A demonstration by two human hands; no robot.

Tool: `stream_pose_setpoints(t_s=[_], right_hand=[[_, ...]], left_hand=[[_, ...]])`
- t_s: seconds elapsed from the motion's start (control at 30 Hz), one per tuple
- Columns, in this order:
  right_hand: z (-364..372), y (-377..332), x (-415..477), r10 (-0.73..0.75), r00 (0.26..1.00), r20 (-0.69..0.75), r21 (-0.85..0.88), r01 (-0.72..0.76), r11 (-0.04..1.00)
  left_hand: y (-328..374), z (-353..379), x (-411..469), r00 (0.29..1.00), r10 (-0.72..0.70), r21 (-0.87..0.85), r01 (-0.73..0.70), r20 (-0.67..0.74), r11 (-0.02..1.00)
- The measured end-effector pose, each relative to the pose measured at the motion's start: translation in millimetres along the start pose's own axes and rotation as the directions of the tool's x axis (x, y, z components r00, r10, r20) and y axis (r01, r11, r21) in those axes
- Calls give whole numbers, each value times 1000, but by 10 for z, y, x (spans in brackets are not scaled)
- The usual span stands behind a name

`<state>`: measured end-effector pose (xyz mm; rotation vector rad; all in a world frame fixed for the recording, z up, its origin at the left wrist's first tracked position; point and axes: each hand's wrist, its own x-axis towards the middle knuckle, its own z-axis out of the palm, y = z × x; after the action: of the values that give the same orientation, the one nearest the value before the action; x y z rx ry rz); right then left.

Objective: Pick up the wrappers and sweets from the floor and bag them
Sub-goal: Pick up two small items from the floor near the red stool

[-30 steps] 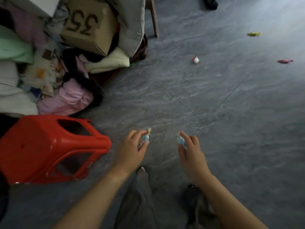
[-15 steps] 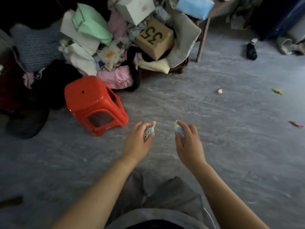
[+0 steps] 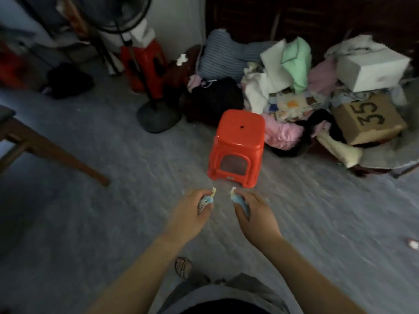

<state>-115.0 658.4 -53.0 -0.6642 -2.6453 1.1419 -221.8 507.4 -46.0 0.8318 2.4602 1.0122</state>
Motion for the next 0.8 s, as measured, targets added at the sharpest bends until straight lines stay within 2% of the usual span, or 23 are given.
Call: stream_pose_setpoints(t_s=[0.13,0.23,0.37,0.57,0.67,0.8], right_hand=[[826,-857,486,-200,968,153,33,197,980],[1371,-1433,688,-318,909,269,44,318,947],[1988,-2008,817,-429,798,423,89,435,896],[2872,-2755,1068,-552,575,604,193,566,801],[3302,-3133,1270,-614,465,638,267,615,742],[3917,-3610,1712,-650,378,659,310,651,693]], left_hand=[[-844,-899,-139,979,-119,43,127,-166,991],[-1426,-1454,-438,927,-239,29,258,-290,966],[-1954,-1837,-960,804,-406,-95,407,-434,908],[-2521,-2148,-1482,576,-626,-277,580,-525,766],[-2816,-2463,-1472,474,-663,-321,615,-579,720],[-3287,-3004,-1215,379,-694,-367,642,-612,673]])
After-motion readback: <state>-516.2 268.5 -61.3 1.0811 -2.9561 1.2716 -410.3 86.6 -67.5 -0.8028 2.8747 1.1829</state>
